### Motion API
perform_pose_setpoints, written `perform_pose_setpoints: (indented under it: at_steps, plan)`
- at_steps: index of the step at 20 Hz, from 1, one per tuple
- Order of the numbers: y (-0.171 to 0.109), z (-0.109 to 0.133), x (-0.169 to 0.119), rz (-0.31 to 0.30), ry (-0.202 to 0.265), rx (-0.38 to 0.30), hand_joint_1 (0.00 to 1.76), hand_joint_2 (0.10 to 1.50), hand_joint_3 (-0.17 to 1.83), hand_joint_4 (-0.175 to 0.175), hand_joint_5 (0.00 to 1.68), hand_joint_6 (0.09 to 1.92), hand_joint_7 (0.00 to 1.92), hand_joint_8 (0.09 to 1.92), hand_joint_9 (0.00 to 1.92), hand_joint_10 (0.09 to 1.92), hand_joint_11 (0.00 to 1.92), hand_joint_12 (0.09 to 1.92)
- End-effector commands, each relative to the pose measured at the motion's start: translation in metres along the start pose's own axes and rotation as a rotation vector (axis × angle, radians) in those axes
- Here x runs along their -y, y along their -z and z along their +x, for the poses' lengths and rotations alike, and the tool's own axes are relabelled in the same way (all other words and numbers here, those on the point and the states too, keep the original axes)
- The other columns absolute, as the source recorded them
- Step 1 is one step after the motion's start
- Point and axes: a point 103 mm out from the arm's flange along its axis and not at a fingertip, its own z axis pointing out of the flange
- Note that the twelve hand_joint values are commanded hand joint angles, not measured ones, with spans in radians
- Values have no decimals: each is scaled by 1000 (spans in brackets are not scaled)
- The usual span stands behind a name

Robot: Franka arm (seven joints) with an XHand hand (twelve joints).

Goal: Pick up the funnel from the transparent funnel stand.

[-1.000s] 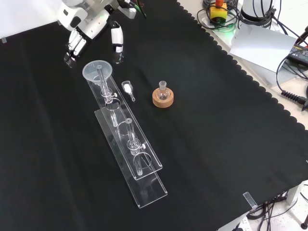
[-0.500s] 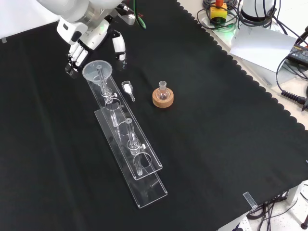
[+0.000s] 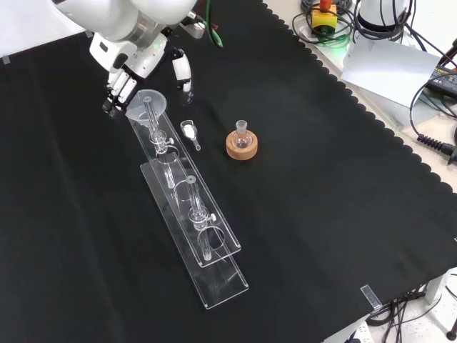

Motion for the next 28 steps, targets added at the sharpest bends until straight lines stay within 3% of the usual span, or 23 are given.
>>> perform_pose_setpoints:
  at_steps: [1,11,15,28]
  plan:
    - [1,3,0,-3,-4,39,701,662,380,17,56,87,51,87,102,915,436,1468]
    - [0,5,-6,-8,-24,122,726,651,405,27,85,87,60,87,109,904,419,1463]
    - [0,5,-9,8,-31,139,732,616,482,28,103,87,8,222,112,890,404,1472]
    - [1,3,-11,-13,-53,195,750,629,516,28,163,87,0,349,146,875,375,1476]
